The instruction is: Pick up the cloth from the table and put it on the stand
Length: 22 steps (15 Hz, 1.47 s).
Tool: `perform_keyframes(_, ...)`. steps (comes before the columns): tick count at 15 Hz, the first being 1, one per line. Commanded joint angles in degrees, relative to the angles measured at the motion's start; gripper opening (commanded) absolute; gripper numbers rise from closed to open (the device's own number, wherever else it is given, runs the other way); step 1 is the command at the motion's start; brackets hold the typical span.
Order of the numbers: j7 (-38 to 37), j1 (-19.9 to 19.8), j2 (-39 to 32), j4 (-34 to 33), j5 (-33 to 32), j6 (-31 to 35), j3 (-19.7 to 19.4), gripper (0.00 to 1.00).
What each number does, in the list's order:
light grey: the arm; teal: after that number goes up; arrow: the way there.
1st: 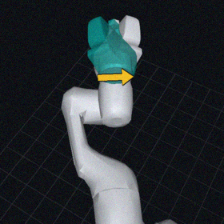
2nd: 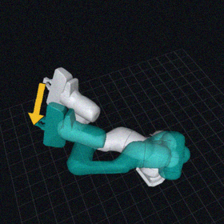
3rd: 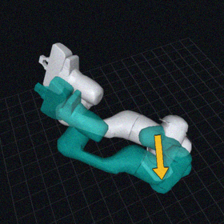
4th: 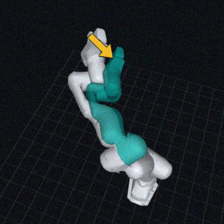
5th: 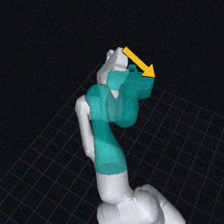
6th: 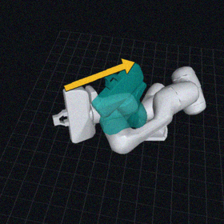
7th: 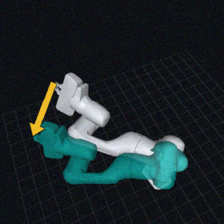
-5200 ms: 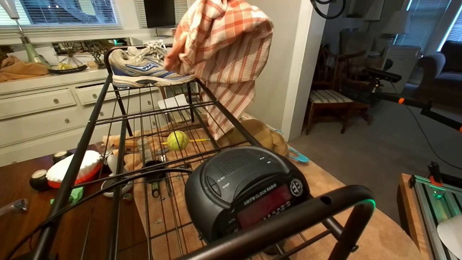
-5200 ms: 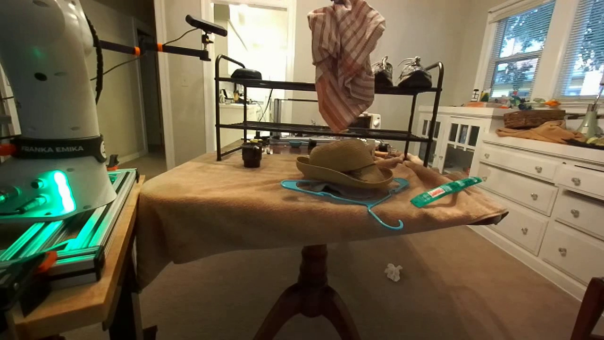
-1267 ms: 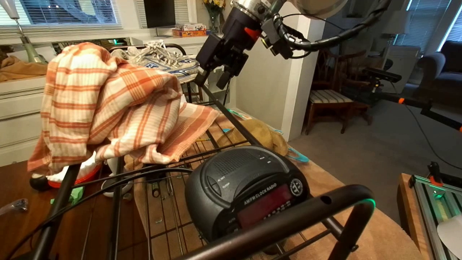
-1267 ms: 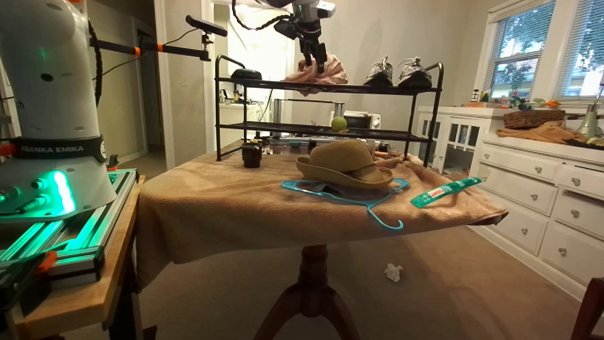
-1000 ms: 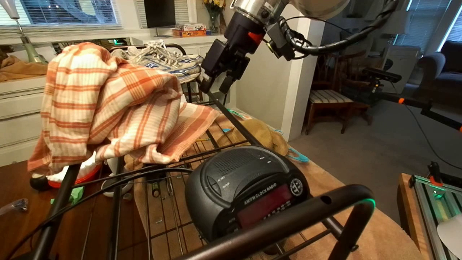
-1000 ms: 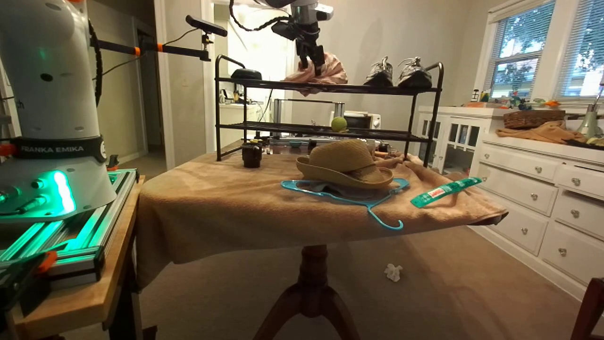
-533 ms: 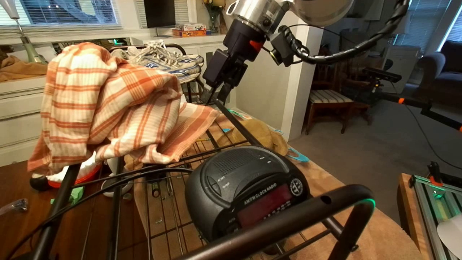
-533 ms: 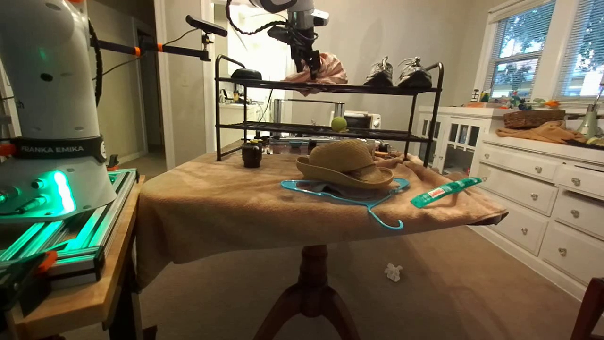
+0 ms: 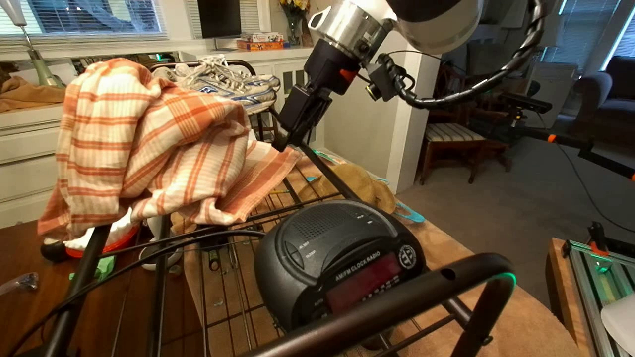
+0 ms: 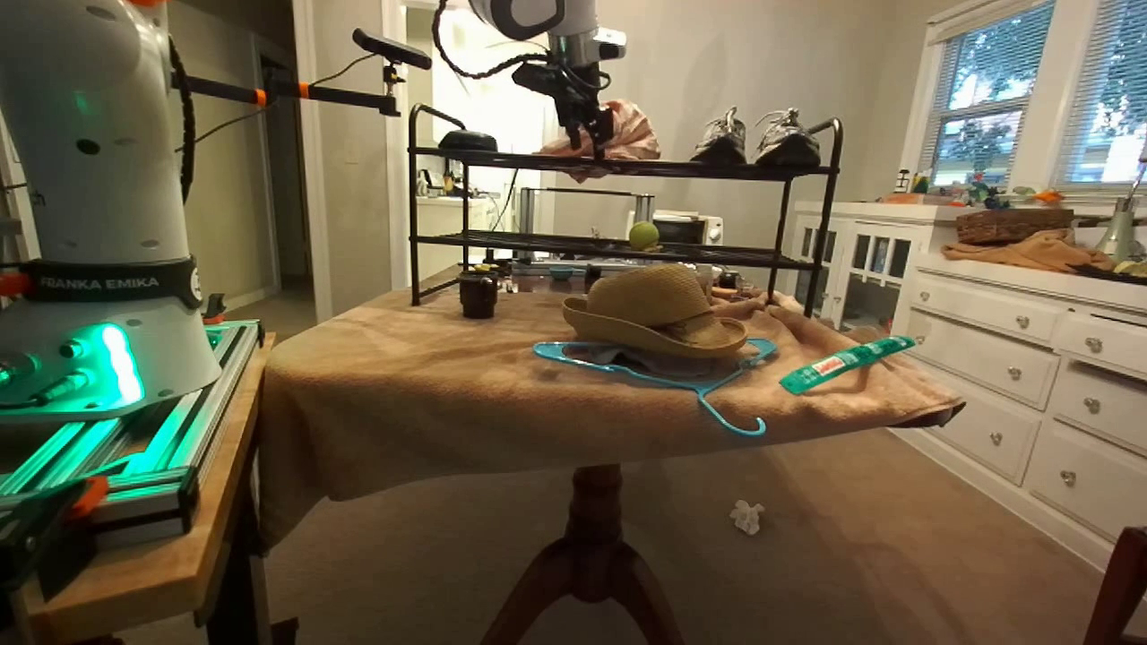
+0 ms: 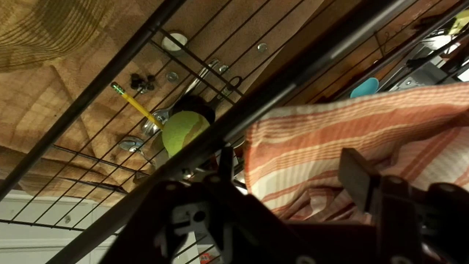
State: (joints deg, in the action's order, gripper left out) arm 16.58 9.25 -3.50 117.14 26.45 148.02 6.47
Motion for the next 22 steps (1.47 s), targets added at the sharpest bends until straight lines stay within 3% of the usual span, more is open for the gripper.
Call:
perform_keyframes(1, 4.17, -1.07, -0.83, 1.0, 3.44, 2.89, 1.61, 0.74)
perform_keyframes(3, 5.51, -1.23, -1.31, 1.05, 4.62, 3.45, 2.04, 0.7)
perform_keyframes(5, 6.46, -1.43, -1.61, 1.03, 5.37, 3.6, 2.41, 0.61)
perform_keyframes(6, 6.71, -1.53, -1.67, 1.06, 5.4, 3.83, 2.51, 0.51)
perform_keyframes(7, 6.92, -1.65, -1.59, 1.13, 5.39, 3.74, 2.55, 0.5)
perform_keyframes(10, 6.92, -2.33, -0.98, 1.35, 4.93, 3.28, 2.41, 0.33)
perform_keyframes(12, 7.07, -2.47, -0.6, 1.28, 5.42, 2.76, 2.53, 0.31)
perform_keyframes(14, 6.99, -2.41, -0.3, 1.27, 5.63, 2.77, 2.55, 0.2)
perform_keyframes(15, 7.04, -2.4, -0.13, 1.22, 5.84, 2.65, 2.55, 0.03)
perform_keyframes(22, 3.98, -2.2, 1.08, 0.55, 7.33, 2.39, 2.6, 0.01)
